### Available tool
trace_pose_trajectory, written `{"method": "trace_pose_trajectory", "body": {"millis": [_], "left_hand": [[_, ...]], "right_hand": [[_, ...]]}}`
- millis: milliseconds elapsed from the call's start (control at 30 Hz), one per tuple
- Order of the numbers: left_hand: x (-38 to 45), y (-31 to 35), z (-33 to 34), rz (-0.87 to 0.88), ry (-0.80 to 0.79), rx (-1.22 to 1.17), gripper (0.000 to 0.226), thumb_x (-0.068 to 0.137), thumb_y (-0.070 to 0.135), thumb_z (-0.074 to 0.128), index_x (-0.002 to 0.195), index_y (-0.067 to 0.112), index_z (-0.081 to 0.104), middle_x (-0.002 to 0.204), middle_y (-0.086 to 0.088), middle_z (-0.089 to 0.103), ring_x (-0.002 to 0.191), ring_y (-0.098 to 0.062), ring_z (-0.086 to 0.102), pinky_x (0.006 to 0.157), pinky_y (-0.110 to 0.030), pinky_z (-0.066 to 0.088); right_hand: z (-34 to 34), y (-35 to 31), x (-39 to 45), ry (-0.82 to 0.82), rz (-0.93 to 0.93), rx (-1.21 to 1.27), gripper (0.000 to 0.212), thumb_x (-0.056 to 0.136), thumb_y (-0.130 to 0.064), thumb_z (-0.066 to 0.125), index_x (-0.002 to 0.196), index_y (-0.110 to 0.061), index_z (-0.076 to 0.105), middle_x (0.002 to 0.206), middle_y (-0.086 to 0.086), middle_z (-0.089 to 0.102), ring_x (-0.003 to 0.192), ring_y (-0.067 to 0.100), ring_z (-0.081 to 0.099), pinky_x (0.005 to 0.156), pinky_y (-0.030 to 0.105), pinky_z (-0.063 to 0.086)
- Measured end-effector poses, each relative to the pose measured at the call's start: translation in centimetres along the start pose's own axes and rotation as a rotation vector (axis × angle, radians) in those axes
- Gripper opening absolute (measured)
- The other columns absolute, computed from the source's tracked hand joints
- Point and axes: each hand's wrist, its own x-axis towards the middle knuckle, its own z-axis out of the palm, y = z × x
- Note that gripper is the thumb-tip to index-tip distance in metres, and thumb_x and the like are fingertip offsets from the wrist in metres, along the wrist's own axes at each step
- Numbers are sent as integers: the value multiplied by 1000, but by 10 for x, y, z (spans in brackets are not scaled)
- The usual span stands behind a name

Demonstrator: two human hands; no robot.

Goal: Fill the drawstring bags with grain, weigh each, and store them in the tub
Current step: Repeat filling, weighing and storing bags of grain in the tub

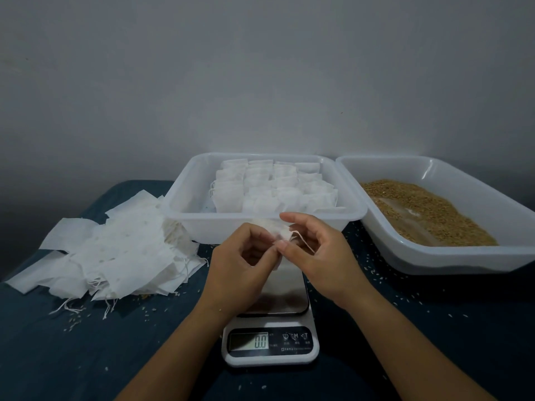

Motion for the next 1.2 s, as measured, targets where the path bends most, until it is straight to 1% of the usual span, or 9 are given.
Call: {"method": "trace_pose_trajectory", "body": {"millis": [100, 267, 433, 500, 667, 867, 1000, 1100, 1200], "left_hand": [[0, 2, -1, 13, 25, 36, 18, 92, 23, 80, 89, 32, 65, 80, 4, 75, 73, -14, 74, 66, -17, 55], [1, 3, -2, 4, 39, 62, 20, 90, 22, 80, 85, 32, 63, 78, 5, 74, 74, -15, 74, 66, -19, 56], [1, 3, -4, -27, 38, 55, 17, 88, 23, 78, 85, 29, 62, 79, -3, 73, 76, -22, 74, 71, -44, 64], [1, 3, -5, -34, 26, 63, 17, 88, 21, 77, 84, 28, 62, 79, -4, 73, 76, -23, 74, 73, -49, 63], [-1, 7, -3, -18, 43, 114, 22, 88, 21, 78, 82, 30, 59, 74, 2, 70, 70, -16, 70, 65, -25, 57], [0, 5, -5, 49, 179, 266, 29, 87, 13, 80, 80, 27, 55, 70, 5, 67, 64, -15, 67, 60, -21, 54], [0, 5, -8, 123, 229, 385, 33, 86, 13, 80, 82, 31, 51, 75, 12, 66, 66, -10, 68, 59, -14, 51], [0, 8, -9, 154, 264, 439, 39, 84, 12, 80, 82, 35, 48, 79, 15, 65, 67, -7, 68, 59, -8, 47], [0, 10, -11, 172, 268, 455, 41, 82, 10, 80, 82, 35, 47, 79, 15, 65, 67, -7, 68, 60, -8, 46]], "right_hand": [[0, -1, 0, 1, -5, -3, 42, 94, -21, 79, 130, -39, 68, 106, -21, 71, 100, 8, 72, 86, 18, 56], [1, 0, 2, -3, -17, -23, 45, 92, -23, 81, 132, -40, 67, 116, -19, 70, 103, 11, 72, 91, 24, 58], [-3, 0, 2, -19, -45, -64, 46, 94, -19, 79, 133, -41, 66, 118, -21, 70, 106, 9, 72, 95, 23, 57], [-3, 1, 3, -19, -50, -65, 48, 94, -16, 79, 133, -39, 66, 117, -21, 70, 105, 10, 72, 95, 23, 57], [-4, 2, 2, -14, -57, -68, 50, 93, -12, 78, 131, -43, 67, 115, -20, 68, 100, 12, 72, 89, 24, 58], [-6, 1, 1, -12, -52, -100, 59, 90, -5, 73, 124, -53, 68, 111, -11, 64, 91, 13, 69, 82, 20, 57], [-8, -1, 0, -44, -68, -231, 62, 89, -9, 72, 129, -55, 62, 110, -19, 58, 88, 12, 67, 80, 19, 57], [-10, -3, -1, 15, -194, -470, 54, 90, -16, 75, 135, -42, 60, 105, -18, 54, 75, 13, 62, 69, 13, 50], [-11, -9, -3, 85, -486, -570, 33, 88, -18, 77, 119, -24, 68, 101, -13, 57, 57, 11, 53, 58, 14, 45]]}}
